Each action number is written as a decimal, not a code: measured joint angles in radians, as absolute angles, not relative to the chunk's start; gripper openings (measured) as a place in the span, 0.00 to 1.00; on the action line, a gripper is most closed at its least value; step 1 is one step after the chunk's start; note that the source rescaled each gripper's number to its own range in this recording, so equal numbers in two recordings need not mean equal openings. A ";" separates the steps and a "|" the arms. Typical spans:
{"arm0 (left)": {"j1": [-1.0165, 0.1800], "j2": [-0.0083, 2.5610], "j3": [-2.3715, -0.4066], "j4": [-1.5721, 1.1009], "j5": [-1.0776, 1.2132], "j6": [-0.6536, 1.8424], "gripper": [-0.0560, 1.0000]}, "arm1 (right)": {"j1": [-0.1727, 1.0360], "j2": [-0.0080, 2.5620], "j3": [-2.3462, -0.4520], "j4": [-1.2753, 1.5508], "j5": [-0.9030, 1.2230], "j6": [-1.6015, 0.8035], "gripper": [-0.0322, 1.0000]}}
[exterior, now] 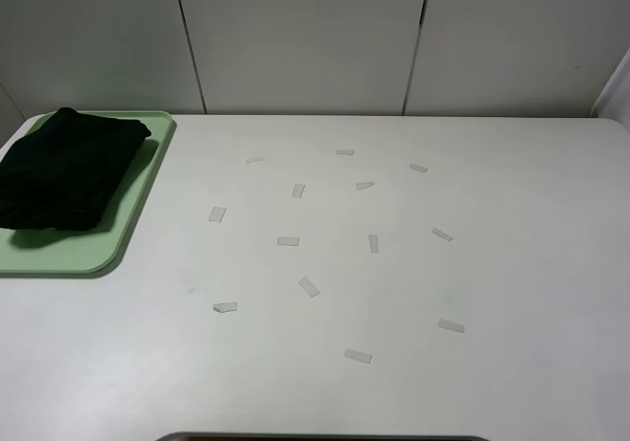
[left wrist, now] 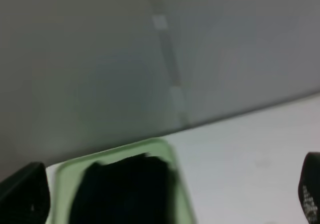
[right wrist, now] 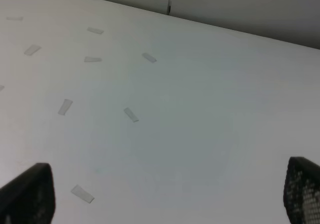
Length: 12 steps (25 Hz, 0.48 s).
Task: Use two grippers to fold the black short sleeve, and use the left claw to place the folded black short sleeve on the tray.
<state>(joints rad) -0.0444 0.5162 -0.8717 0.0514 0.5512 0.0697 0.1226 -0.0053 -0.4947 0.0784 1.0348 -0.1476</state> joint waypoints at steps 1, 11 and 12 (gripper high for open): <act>-0.061 0.461 -0.859 0.140 0.562 -0.033 1.00 | 0.123 -0.005 -0.495 0.078 1.035 -0.148 1.00; -0.082 0.064 -0.760 0.232 0.814 -0.083 1.00 | 0.123 -0.005 -0.495 0.078 1.035 -0.148 1.00; -0.082 0.033 -0.753 0.205 0.841 -0.010 1.00 | 0.123 -0.005 -0.495 0.078 1.035 -0.148 1.00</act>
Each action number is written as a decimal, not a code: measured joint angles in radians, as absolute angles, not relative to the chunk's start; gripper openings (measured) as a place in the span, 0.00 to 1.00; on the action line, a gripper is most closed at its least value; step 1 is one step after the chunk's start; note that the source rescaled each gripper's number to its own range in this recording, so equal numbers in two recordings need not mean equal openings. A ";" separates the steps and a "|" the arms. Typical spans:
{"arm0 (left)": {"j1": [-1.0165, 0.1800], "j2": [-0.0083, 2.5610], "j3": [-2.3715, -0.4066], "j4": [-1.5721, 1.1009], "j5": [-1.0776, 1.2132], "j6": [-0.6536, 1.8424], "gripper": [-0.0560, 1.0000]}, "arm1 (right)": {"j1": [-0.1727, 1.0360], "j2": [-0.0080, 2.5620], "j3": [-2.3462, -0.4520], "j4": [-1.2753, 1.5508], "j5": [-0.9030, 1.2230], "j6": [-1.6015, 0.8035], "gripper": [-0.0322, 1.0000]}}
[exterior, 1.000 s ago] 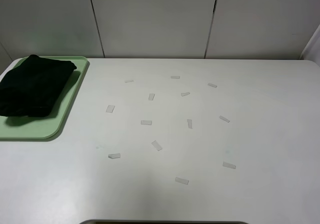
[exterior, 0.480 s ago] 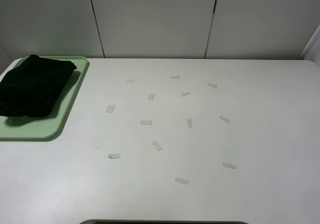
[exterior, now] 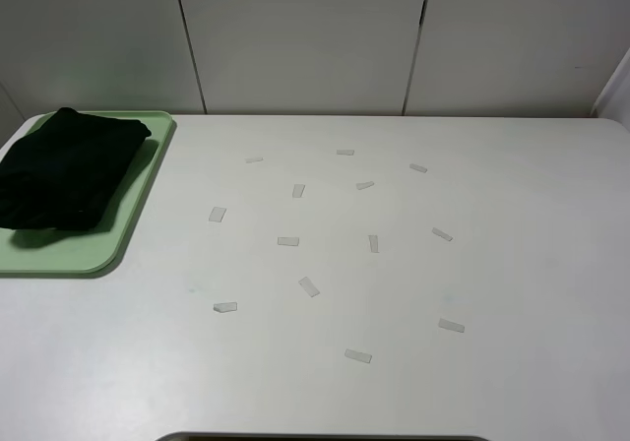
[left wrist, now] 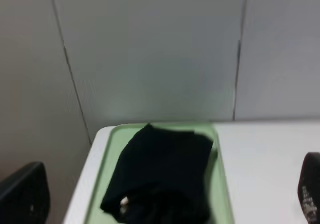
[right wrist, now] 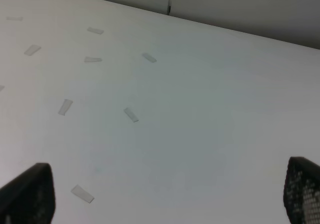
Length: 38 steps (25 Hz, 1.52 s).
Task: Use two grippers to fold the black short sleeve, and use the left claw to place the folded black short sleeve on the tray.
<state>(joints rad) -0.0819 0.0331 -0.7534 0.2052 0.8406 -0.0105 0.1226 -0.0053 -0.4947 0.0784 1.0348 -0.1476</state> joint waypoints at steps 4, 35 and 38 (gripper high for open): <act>-0.082 -0.006 -0.744 0.120 0.959 0.112 1.00 | 0.123 -0.005 -0.495 0.078 1.035 -0.148 1.00; -0.082 -0.008 -0.491 0.127 1.057 -0.044 1.00 | 0.123 -0.005 -0.495 0.078 1.035 -0.148 1.00; -0.082 -0.008 -0.491 0.149 1.058 -0.077 1.00 | 0.123 -0.005 -0.495 0.078 1.035 -0.148 1.00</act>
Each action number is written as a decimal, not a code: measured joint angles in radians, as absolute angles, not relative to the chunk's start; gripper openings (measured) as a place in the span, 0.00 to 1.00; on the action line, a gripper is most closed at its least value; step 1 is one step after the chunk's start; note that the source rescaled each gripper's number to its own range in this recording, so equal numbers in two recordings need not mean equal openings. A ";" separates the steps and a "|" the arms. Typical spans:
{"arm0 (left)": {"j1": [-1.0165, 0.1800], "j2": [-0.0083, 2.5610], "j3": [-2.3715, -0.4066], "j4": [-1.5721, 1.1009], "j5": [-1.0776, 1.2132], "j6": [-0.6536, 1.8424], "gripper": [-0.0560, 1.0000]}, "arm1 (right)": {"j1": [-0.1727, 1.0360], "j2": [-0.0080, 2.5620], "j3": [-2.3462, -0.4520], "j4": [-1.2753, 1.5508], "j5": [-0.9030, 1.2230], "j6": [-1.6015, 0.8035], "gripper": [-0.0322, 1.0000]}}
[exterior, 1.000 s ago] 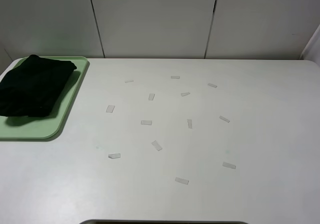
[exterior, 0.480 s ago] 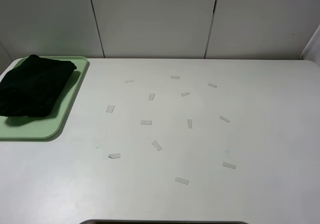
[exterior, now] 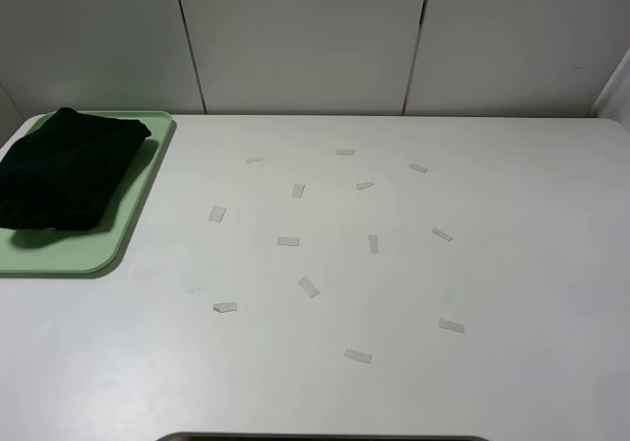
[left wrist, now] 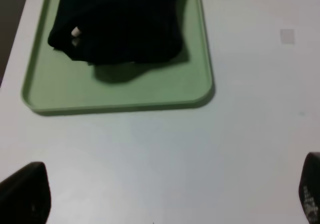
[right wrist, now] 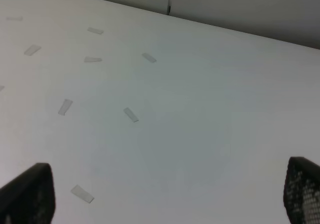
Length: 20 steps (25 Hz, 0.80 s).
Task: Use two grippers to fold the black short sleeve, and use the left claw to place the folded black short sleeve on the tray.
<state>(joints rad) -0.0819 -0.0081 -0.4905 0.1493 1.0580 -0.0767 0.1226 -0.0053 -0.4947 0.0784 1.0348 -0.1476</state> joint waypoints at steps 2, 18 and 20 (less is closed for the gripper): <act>-0.082 -0.008 -0.491 0.162 1.058 -0.090 1.00 | 0.123 -0.005 -0.495 0.078 1.035 -0.148 1.00; -0.082 -0.008 -0.491 0.071 1.058 0.012 1.00 | 0.123 -0.005 -0.495 0.078 1.035 -0.148 1.00; -0.082 -0.008 -0.491 0.074 1.058 0.012 1.00 | 0.123 -0.005 -0.495 0.078 1.035 -0.148 1.00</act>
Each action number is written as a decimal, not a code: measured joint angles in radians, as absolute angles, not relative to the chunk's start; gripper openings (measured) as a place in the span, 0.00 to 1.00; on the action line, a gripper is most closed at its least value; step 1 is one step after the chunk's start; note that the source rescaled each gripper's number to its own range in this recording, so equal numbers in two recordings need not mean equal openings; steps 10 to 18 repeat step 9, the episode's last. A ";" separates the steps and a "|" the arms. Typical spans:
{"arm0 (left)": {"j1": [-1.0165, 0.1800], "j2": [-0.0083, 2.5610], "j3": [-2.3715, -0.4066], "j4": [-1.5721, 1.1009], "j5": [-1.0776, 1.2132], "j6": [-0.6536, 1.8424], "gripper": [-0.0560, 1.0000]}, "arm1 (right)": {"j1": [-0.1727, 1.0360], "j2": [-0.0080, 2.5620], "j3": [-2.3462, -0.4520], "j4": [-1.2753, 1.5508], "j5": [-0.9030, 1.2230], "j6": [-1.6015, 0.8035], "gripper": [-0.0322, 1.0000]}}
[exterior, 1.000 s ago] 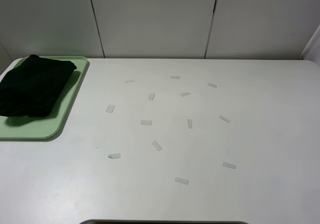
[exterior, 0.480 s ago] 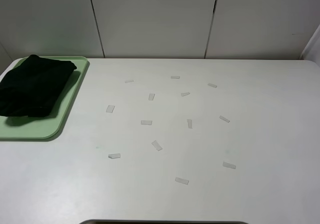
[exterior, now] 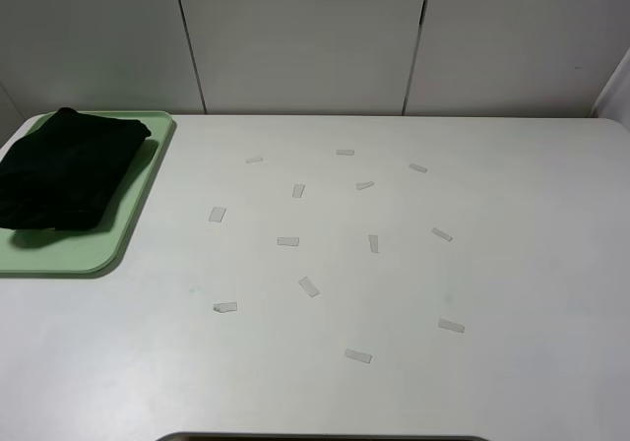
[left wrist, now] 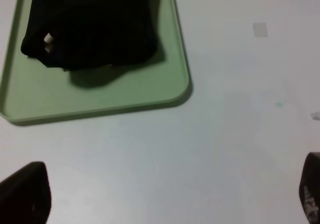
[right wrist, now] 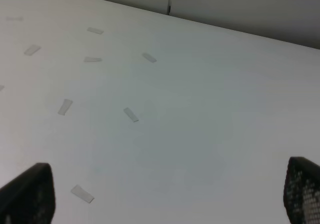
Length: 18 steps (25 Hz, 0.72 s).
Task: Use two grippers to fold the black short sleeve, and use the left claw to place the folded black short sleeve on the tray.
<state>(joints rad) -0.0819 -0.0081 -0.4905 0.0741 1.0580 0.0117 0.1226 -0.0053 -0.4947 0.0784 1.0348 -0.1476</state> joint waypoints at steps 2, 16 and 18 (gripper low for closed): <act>-0.082 -0.008 -0.491 0.074 1.058 0.012 1.00 | 0.123 -0.005 -0.495 0.078 1.035 -0.148 1.00; -0.082 -0.008 -0.491 0.074 1.058 0.012 1.00 | 0.123 -0.005 -0.495 0.078 1.035 -0.148 1.00; -0.082 -0.008 -0.491 0.074 1.058 0.012 1.00 | 0.123 -0.005 -0.495 0.078 1.035 -0.148 1.00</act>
